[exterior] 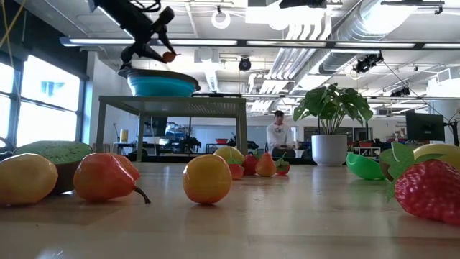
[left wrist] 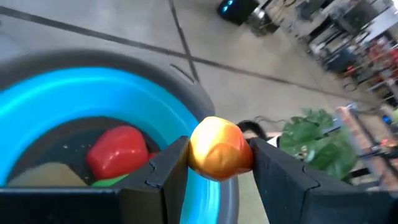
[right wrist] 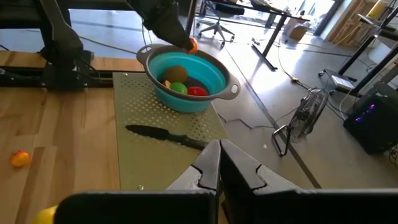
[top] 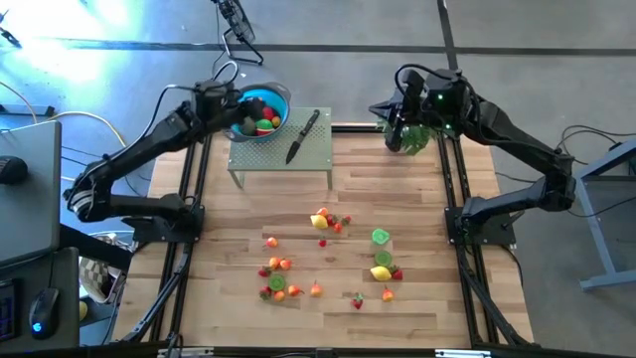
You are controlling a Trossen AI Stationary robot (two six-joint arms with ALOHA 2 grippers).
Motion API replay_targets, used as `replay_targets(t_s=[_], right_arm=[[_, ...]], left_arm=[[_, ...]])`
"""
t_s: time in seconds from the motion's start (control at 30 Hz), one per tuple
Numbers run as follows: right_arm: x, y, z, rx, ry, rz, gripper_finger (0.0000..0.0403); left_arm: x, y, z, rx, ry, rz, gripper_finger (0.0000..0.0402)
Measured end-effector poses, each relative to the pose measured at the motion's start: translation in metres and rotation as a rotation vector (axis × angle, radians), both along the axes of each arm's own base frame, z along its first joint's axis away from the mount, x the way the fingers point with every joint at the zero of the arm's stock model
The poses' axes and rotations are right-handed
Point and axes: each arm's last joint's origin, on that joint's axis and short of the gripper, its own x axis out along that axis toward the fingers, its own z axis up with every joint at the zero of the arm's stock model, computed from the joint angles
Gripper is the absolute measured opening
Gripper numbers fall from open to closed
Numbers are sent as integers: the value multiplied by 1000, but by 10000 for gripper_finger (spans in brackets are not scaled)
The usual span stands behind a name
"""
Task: Pick & Place Fruit
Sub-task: Put the orange pear into the strainer bowl on the shelf
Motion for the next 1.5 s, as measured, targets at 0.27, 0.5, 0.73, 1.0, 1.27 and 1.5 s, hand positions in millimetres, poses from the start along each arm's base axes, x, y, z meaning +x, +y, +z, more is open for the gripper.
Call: replay_targets(t_s=[0.27,0.5,0.73,1.0,1.27,1.5], right_arm=[[0,0,0,0,0,0,3],[-1,0,-2,9,17,0,3],[-2,1,-5,26,49,0,3],[-2,1,-5,27,51,0,3],[-2,1,-5,24,53,1,3],[-2,1,-5,22,54,3,3]], left_arm=[[15,16,18,-94,316,12,159],[32,31,16,-143,461,-10,159],[41,39,2,-200,495,2,159],[42,42,-1,-176,536,29,159],[42,42,-1,-161,559,14,169],[42,42,-1,-161,559,13,228]])
